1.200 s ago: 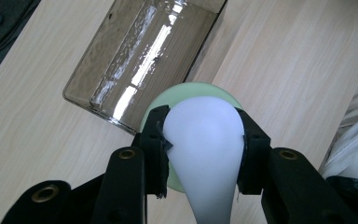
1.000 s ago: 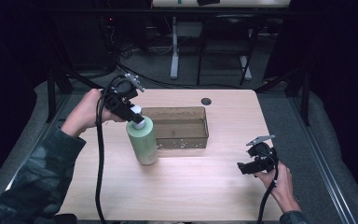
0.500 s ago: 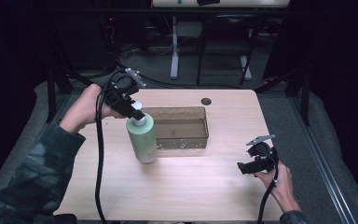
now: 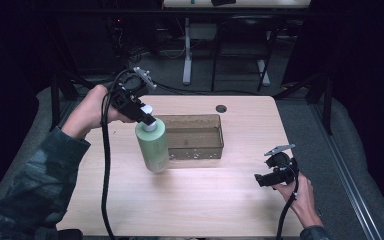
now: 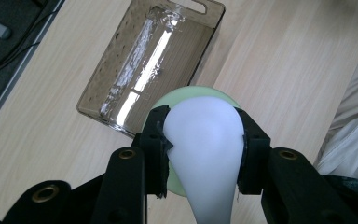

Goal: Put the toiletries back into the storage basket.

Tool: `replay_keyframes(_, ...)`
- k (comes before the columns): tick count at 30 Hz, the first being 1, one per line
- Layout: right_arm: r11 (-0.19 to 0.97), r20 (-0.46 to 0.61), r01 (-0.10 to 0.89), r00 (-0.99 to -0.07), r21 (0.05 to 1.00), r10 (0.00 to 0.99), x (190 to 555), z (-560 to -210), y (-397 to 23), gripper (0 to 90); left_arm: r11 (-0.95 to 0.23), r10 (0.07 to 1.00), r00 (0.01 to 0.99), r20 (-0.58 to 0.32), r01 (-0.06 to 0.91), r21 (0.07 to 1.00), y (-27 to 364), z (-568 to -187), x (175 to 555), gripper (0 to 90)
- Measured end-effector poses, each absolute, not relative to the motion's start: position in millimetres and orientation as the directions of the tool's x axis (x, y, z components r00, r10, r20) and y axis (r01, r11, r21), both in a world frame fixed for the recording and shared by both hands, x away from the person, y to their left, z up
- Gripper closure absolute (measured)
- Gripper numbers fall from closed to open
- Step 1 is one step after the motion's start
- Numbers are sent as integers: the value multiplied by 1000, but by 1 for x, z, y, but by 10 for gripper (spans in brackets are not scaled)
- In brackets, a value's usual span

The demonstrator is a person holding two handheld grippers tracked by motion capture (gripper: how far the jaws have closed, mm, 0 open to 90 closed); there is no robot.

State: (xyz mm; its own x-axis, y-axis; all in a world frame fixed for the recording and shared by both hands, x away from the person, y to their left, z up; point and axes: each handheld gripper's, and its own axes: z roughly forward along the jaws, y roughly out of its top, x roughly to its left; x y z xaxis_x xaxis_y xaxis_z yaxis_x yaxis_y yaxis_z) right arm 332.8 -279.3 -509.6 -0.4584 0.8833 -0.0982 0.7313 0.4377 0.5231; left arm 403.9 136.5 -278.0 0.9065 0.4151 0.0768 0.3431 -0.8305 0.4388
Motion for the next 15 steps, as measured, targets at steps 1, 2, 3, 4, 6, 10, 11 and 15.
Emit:
replay_keyframes(1, 437, -98, 732, -458, 523, 884, 333, -510, -279, 91, -831, 415, 907, 77, 343, 439, 137, -278, 404, 629)
replay_keyframes(2, 437, -98, 732, -458, 523, 884, 333, -510, -279, 92, -829, 416, 906, 76, 344, 441, 137, -277, 404, 629)
replay_keyframes(3, 437, -98, 732, -458, 523, 884, 333, -510, -279, 92, -827, 417, 906, 75, 344, 444, 136, -275, 405, 629)
replay_keyframes(4, 437, -98, 731, -458, 523, 884, 333, -509, -279, 92, -828, 414, 907, 74, 342, 443, 136, -275, 405, 629)
replay_keyframes(6, 437, -97, 731, -458, 524, 884, 333, -509, -279, 92, -831, 414, 907, 76, 342, 439, 135, -274, 406, 629)
replay_keyframes(10, 437, -98, 731, -458, 524, 883, 333, -509, -279, 92, -834, 409, 909, 78, 338, 436, 133, -272, 406, 629)
replay_keyframes(11, 437, -97, 731, -458, 524, 884, 333, -509, -279, 92, -832, 410, 909, 78, 338, 440, 132, -271, 406, 629)
replay_keyframes(15, 438, -98, 730, -459, 525, 883, 332, -509, -279, 92, -824, 416, 905, 89, 334, 457, 132, -264, 407, 629)
